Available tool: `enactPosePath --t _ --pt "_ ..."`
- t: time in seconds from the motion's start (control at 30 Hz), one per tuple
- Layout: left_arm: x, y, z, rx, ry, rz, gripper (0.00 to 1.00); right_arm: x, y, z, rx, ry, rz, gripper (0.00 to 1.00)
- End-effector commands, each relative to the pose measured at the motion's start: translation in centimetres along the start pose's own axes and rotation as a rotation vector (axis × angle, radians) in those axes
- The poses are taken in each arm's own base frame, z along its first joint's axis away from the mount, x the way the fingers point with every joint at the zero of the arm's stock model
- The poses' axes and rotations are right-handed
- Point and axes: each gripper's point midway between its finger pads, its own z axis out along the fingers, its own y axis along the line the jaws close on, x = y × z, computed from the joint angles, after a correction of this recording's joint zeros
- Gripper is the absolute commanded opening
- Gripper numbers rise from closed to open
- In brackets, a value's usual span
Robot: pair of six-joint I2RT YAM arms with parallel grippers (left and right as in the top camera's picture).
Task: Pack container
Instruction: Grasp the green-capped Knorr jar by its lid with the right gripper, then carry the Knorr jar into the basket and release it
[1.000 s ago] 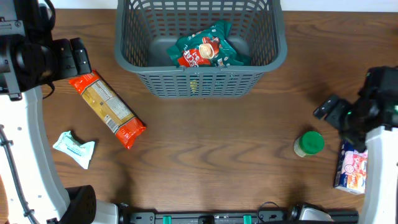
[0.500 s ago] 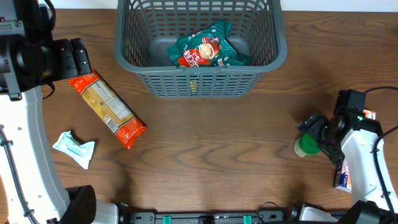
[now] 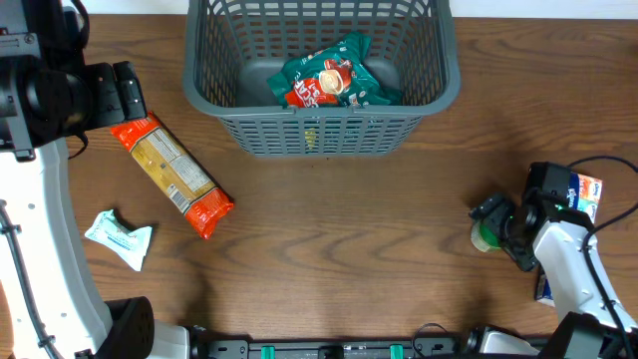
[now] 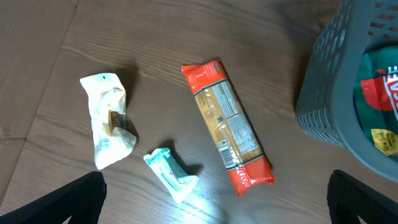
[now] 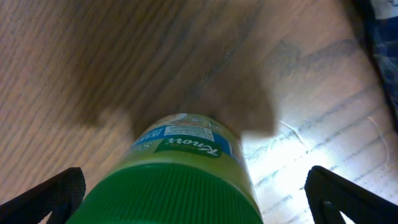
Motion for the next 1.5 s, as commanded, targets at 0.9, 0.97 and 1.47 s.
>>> enactPosePath --t 0.9,0.97,1.47 --pt "0.2 -0.1 0.3 0.002 0.014 0.014 0.99 -0.2 0.0 0.4 0.003 -0.019 0.013 0.01" --pt "0.2 -0.1 0.3 0.002 0.014 0.014 0.99 -0.3 0.1 0.4 0.0 -0.024 0.013 0.01" --pt "0.2 -0.1 0.3 0.002 0.014 0.015 0.99 -4.2 2.7 -2.1 -0.075 -0.127 -0.017 0.01"
